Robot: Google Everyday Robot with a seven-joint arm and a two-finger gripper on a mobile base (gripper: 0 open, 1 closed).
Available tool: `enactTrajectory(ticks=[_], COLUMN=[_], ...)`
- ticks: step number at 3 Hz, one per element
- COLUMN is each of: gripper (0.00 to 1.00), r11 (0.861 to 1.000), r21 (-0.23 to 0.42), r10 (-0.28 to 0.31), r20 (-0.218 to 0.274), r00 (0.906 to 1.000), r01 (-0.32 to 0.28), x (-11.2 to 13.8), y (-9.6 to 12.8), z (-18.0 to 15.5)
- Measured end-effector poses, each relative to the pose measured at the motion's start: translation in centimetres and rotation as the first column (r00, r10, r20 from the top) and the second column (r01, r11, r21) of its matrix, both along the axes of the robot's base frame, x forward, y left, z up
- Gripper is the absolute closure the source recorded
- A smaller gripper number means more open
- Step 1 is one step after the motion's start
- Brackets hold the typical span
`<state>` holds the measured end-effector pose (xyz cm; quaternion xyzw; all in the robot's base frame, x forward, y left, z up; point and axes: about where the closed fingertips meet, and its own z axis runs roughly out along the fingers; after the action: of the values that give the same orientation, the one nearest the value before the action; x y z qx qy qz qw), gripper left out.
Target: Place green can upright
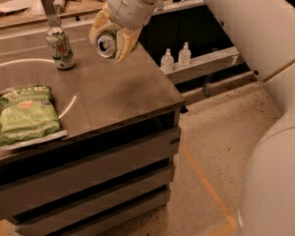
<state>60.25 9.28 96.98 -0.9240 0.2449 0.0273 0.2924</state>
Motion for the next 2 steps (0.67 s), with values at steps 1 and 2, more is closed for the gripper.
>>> enactTrajectory(ticks=[1,2], gripper=[1.00,1.00], r11=[1.000,0.999], r21=[0.001,0.021], r10=[0.001,-0.042], r20=[0.000,-0.014], r00=[1.0000,0.9990], r01=[-0.001,0.042], x=[0.01,0.30], y=[0.05,0.01], z=[-0.02,-0.42])
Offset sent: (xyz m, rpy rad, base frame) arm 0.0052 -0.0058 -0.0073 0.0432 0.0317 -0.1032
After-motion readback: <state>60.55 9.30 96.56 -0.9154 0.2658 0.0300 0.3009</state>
